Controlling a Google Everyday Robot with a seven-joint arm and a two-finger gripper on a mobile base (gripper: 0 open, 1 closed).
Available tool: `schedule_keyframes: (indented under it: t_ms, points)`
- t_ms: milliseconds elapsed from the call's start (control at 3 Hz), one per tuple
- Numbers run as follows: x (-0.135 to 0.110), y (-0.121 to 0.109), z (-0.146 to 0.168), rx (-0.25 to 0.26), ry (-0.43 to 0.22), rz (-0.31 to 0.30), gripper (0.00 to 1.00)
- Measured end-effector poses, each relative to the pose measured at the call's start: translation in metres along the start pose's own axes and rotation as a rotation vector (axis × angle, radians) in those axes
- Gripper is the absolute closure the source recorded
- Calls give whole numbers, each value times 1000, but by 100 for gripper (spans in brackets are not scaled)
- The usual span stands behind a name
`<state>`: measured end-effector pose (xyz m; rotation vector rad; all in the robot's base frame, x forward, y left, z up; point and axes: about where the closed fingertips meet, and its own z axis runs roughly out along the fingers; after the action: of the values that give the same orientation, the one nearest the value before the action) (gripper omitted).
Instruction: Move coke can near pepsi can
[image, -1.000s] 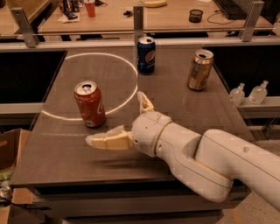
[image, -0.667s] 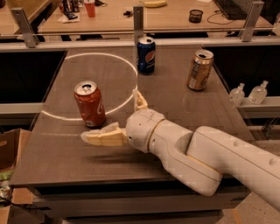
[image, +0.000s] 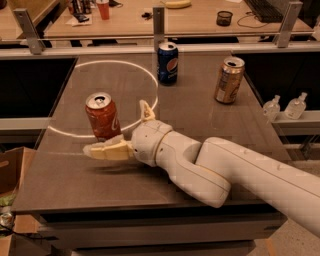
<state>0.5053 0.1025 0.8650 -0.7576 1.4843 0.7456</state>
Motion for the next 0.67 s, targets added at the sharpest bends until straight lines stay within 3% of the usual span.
schedule_keyframes:
  t_ms: [333, 667]
  points:
    - [2, -3, 21, -18, 4, -6, 0]
    - [3, -5, 41, -43, 8, -26, 18]
